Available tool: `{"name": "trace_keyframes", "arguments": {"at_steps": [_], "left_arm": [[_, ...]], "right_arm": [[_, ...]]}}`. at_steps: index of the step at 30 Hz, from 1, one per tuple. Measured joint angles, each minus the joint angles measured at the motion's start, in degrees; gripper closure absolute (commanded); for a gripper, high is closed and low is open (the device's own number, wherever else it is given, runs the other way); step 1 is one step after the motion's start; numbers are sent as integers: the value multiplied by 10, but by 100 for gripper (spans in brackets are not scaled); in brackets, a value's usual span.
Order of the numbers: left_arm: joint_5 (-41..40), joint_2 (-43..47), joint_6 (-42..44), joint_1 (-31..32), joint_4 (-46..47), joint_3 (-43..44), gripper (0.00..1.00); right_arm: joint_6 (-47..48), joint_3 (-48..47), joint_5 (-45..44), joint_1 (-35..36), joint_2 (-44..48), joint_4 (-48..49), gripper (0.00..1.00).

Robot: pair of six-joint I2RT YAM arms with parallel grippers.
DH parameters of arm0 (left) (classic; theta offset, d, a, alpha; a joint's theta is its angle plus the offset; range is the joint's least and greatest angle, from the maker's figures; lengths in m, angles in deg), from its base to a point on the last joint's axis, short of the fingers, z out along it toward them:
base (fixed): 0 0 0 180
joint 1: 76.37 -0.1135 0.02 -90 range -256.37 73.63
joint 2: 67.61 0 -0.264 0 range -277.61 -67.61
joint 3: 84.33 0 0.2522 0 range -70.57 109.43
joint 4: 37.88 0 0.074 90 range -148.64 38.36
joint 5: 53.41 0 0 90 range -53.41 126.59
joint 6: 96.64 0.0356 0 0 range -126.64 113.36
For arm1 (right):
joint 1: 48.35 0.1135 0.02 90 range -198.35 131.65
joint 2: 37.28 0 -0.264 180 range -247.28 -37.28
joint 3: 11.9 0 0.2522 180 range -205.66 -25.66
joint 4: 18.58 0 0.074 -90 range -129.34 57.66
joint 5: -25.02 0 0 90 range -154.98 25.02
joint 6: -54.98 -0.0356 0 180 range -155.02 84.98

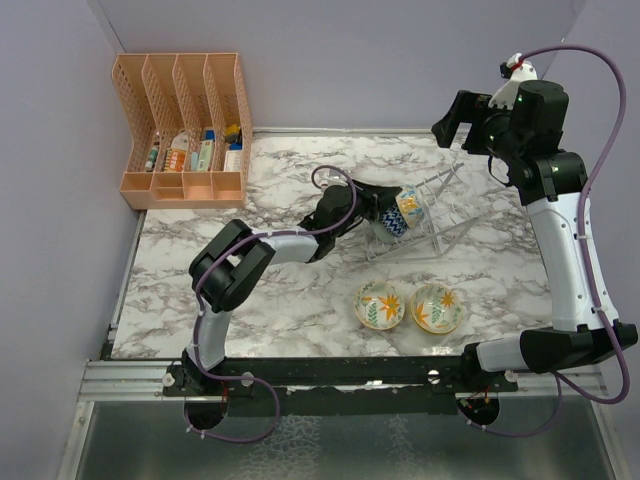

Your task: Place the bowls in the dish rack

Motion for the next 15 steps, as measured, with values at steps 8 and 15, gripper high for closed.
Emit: {"name": "trace_keyframes", "arguments": {"at_steps": [8,15], "left_arm": [[14,0,7,-1,-20,13,74],[21,2,7,-1,-25,12,54]], "right_arm": [[3,4,0,0,0,1,1],[3,10,0,0,0,2,1]]}}
